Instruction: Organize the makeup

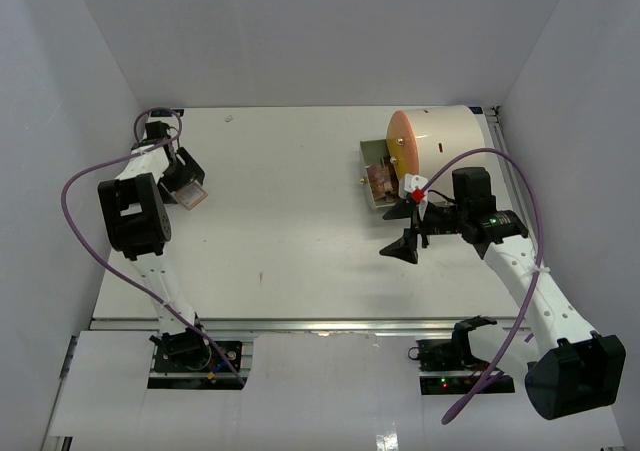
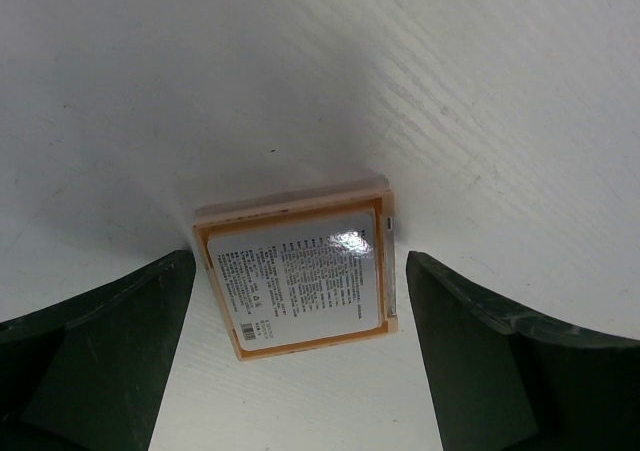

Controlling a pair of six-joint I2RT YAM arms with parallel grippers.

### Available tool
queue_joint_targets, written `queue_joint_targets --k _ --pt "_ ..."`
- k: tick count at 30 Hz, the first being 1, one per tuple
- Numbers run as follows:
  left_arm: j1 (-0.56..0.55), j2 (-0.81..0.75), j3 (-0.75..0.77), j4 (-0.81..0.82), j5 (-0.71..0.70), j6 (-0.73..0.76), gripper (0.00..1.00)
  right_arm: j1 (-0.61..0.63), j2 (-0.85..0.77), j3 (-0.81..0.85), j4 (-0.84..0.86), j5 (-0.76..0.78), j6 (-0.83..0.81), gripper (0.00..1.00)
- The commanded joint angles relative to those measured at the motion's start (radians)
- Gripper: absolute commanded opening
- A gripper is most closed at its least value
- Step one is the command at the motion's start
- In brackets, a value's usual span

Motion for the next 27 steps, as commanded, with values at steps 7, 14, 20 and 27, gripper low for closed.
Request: queue_joint_targets --k 7,14,20,27 --pt "0.006 0.074 0.051 -0.1 -0.069 -0.004 0.94 -0.009 -0.007 -0.004 0.021 -0.009 0.002 0.95" --pt "0.006 0.076 0.029 -0.1 -0.06 -0.018 0.84 -0.014 -0.016 -0.005 0.022 -0.014 0.003 0.95" --pt "0.004 0.055 -0.008 -0.077 0.008 -0.022 0.57 -0.02 -0.022 -0.005 0.02 -0.015 0.001 0.95" --pt "-0.032 -0.06 -0.033 -0.029 0.294 -0.022 0.23 -0.054 -0.047 -0.001 0.023 0.003 0.003 0.95"
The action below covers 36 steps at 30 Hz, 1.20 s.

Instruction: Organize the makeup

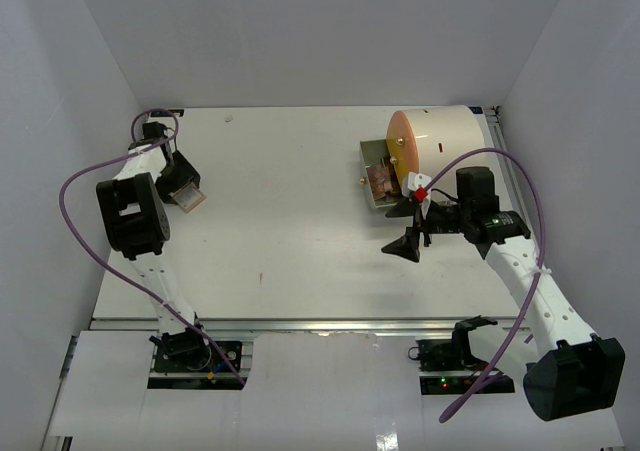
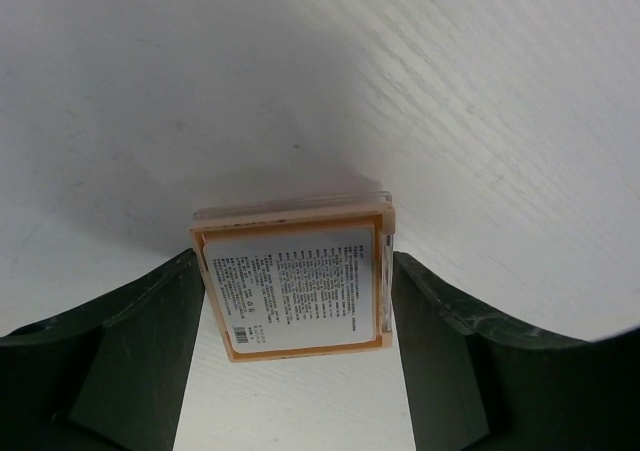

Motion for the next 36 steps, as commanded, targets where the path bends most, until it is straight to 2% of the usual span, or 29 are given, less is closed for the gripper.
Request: queue_joint_targets --k 1,7,13,19,26,30,36 --pt "-0.059 -0.096 -0.046 0.018 0.297 -0.02 0.21 -0.04 -0.046 0.0 0.021 0.01 0.004 0.95" --pt "-0.231 -0.217 -0.046 0.166 0.566 -0.078 0.19 -0.129 -0.095 -0.006 0.043 0.037 0.018 0.95" --pt "-0.488 -0.169 0.086 0.314 0.644 -0.146 0.19 -0.274 -0.111 -0.025 0.088 0.045 0.075 0.95" --pt "-0.662 -0.002 0.356 0.354 0.621 -0.198 0.19 -0.339 -0.124 -0.05 0.121 -0.001 0.105 0.95" --pt "-0.754 0.17 0.58 0.407 0.529 -0.268 0.24 -0.343 -0.11 -0.061 0.131 -0.017 0.11 0.95" --pt "-0.766 0.218 0.614 0.444 0.484 -0.311 0.3 -0.344 -0.109 -0.062 0.132 -0.028 0.108 0.94" --pt "-0.772 0.28 0.645 0.471 0.488 -0.349 0.39 -0.344 -0.107 -0.065 0.132 -0.04 0.107 0.94"
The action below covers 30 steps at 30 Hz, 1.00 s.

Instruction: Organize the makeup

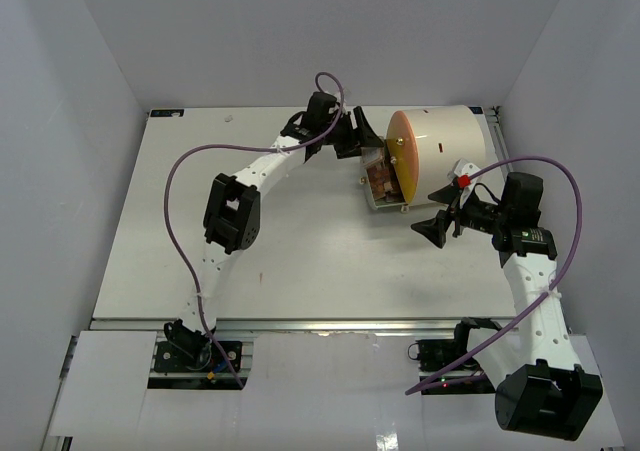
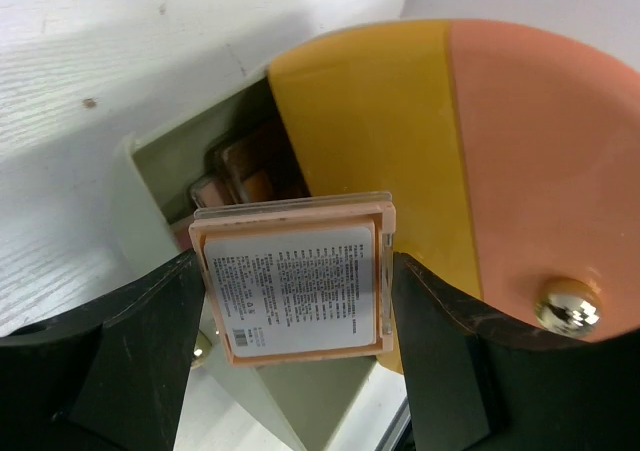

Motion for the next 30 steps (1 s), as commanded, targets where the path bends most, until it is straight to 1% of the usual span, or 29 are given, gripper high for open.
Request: queue_joint_targets --k 1,5,13,16,17,18,19,30 --pt "-0.003 -0.007 0.077 0.054 -0.017 -0.044 0.42 -0.004 0.003 -0.001 0.031 -0.041 0.011 0.94" --pt "-0.006 0.004 0.081 0.06 -0.021 -0.045 0.56 -0.004 0.004 -0.004 0.031 -0.048 0.009 0.94" --pt "-0.022 0.024 0.087 0.083 -0.016 -0.07 0.58 -0.004 0.004 -0.003 0.031 -0.049 0.008 0.94" --pt "-0.024 0.029 0.084 0.075 -0.037 -0.07 0.62 -0.004 0.004 -0.003 0.029 -0.051 0.008 0.94" --pt "-0.025 0.029 0.085 0.068 -0.042 -0.067 0.66 -0.004 0.005 -0.004 0.029 -0.051 0.008 0.94" --pt "-0.026 0.027 0.084 0.065 -0.047 -0.062 0.8 -0.004 0.006 -0.005 0.03 -0.051 0.008 0.94" --pt "-0.027 0.026 0.082 0.063 -0.054 -0.057 0.98 -0.004 0.006 -0.005 0.031 -0.051 0.008 0.94" --pt "-0.027 0.003 0.13 0.034 -0.077 -0.029 0.98 -0.005 0.004 -0.006 0.029 -0.053 0.008 0.94"
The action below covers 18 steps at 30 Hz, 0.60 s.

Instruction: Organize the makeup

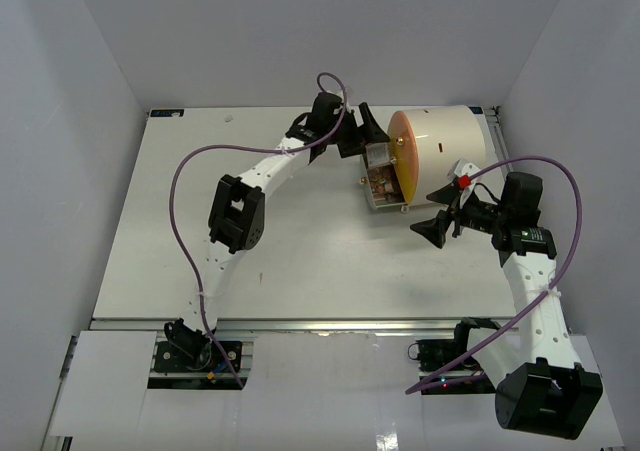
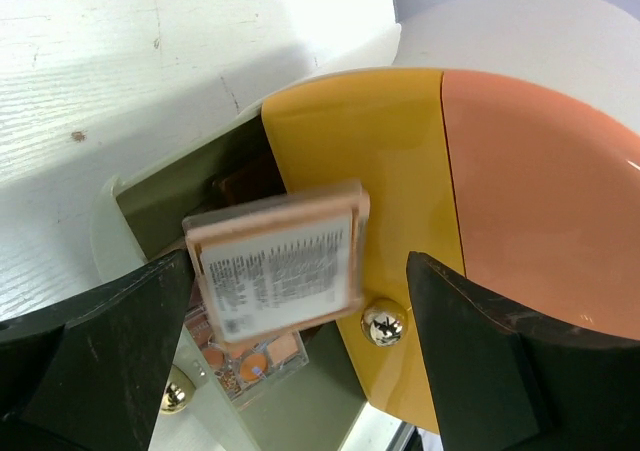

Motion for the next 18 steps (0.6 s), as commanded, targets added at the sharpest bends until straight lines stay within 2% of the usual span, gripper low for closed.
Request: queue_joint_targets --k 1,8,12,16,18 --pt "-0.005 -0.059 0.081 -0.013 -0.028 0.035 0.98 -0.006 -0.001 -0.005 0.023 -0.028 0.006 0.94" --pt "0.012 -0.132 0.085 -0.071 -0.057 0.103 0.98 -0.006 0.006 -0.006 0.023 -0.028 0.002 0.94" --pt "0.03 -0.209 -0.003 -0.088 -0.08 0.157 0.98 -0.006 0.015 -0.015 0.023 -0.041 -0.006 0.93" --pt "0.061 -0.407 -0.235 -0.08 -0.086 0.237 0.98 -0.003 0.018 -0.021 0.007 -0.067 -0.052 0.91" --pt "0.083 -0.585 -0.439 -0.047 -0.101 0.304 0.98 0.022 0.02 -0.024 -0.009 -0.067 -0.092 0.9"
